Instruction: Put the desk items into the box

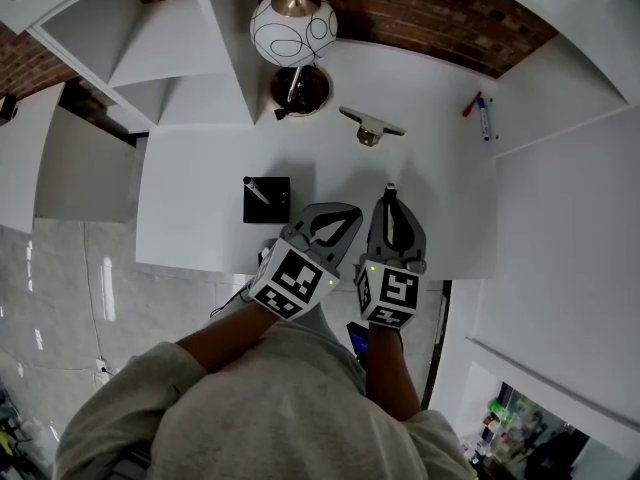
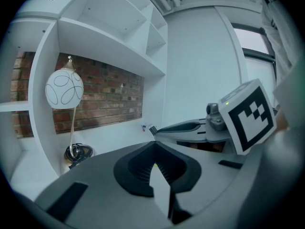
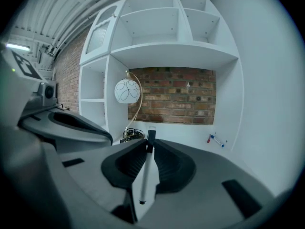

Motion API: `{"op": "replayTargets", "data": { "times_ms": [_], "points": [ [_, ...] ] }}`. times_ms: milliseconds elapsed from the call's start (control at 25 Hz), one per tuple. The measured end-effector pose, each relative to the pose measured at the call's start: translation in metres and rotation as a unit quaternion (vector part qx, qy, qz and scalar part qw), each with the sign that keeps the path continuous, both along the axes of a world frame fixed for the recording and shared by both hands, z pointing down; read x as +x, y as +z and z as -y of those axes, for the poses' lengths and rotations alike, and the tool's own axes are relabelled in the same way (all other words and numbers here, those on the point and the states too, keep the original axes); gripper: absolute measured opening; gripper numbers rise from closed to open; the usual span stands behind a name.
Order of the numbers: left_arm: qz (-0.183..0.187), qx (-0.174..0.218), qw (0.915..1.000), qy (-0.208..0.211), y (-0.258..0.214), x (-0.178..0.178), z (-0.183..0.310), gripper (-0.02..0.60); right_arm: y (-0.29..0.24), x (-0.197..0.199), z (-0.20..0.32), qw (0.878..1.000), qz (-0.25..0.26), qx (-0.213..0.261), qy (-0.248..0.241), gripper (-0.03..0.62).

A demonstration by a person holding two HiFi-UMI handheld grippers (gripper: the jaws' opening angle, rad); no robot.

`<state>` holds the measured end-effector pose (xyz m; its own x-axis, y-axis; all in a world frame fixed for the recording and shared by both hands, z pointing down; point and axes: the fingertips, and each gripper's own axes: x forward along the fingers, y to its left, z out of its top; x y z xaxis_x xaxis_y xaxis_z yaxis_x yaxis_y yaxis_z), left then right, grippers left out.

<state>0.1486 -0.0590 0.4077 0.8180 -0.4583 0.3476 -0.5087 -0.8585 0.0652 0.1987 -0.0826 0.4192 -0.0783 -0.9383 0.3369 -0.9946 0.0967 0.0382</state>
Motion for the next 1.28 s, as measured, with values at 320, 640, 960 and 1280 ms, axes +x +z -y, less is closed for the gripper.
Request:
{"op": "replayTargets", "data": {
  "times_ms": [320, 640, 960, 1280],
  "points": [
    [0.003, 0.001, 0.9996, -0.027, 0.001, -0.027, 0.003, 0.008, -0.013, -0.029, 0.006, 0.999, -0.002, 0.027, -0.036, 0.061],
    [0.002, 0.003, 0.9984, -0.057, 0.001, -0.062, 0.004, 0.006, -0.02, -0.074, 0.009, 0.996, -0.003, 0.046, -0.082, 0.061],
    [-0.002, 0.003, 0.9968, -0.08, 0.0, -0.097, 0.005, 0.007, -0.025, -0.116, 0.009, 0.992, 0.002, 0.061, -0.109, 0.061],
    [-0.003, 0.01, 0.9944, -0.105, 0.002, -0.137, 0.01, 0.006, -0.027, -0.151, 0.01, 0.989, 0.005, 0.079, -0.129, 0.061]
  ]
}}
